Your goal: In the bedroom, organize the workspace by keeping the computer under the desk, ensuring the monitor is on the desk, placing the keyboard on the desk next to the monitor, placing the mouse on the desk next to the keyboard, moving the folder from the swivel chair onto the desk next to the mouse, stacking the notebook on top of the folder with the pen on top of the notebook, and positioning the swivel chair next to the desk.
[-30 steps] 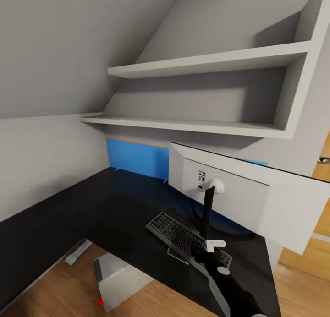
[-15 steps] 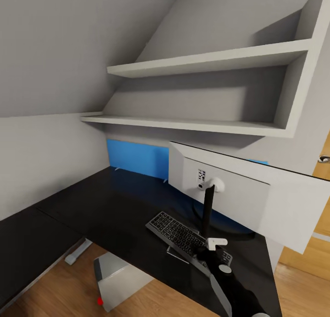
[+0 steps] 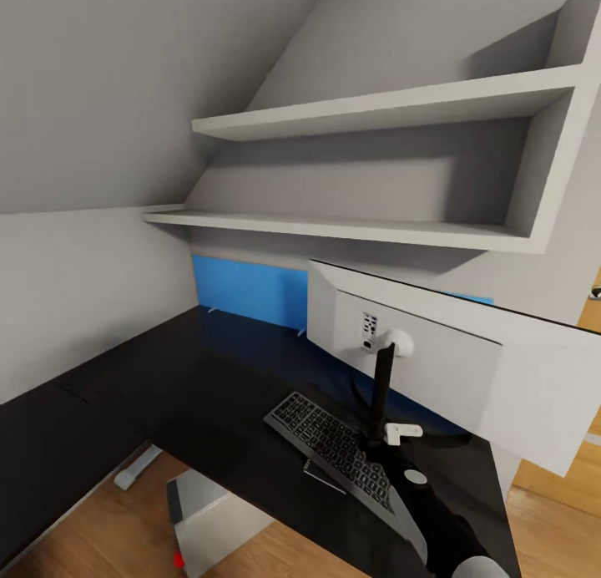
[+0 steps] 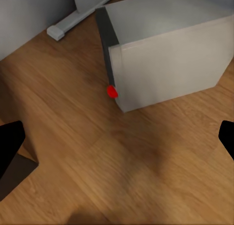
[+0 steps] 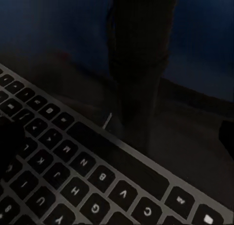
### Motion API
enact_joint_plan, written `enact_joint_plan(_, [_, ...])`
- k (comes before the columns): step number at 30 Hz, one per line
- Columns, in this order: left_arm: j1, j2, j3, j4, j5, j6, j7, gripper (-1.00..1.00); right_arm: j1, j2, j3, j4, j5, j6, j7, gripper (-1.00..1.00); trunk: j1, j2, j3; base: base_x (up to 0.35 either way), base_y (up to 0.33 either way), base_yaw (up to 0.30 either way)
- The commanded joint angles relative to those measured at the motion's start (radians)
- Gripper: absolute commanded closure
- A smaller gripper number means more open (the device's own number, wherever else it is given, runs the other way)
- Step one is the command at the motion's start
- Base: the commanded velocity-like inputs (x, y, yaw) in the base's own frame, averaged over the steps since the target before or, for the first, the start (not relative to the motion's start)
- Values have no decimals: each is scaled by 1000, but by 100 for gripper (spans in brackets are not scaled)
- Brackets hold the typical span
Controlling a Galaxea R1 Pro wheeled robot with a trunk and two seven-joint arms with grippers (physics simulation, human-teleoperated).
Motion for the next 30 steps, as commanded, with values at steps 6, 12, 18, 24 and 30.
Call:
enact_joint_plan(6, [-1, 1, -9, 0, 3, -2, 6, -100, -1, 0, 8, -5, -12, -20, -3, -100, 0, -1, -1, 159, 0, 0])
enact_joint_plan(12, [-1, 1, -9, 0, 3, -2, 7, -100, -1, -2, 8, -5, -11, -24, -1, -100, 0, -1, -1, 136, 0, 0])
enact_joint_plan(18, [-1, 0, -9, 0, 3, -7, 10, -100, -1, -4, 9, -5, -11, -26, 2, -100, 0, -1, -1, 26, 0, 0])
enact_joint_plan(24, [-1, -1, -9, 0, 5, -9, 12, -100, -1, -5, 5, 0, -12, -20, 2, -100, 0, -1, -1, 5, 0, 0])
enact_joint_plan(30, [-1, -2, -9, 0, 6, -9, 13, -100, -1, -6, 3, 3, -12, -17, 2, -100, 23, -43, -20, 0, 0, 0])
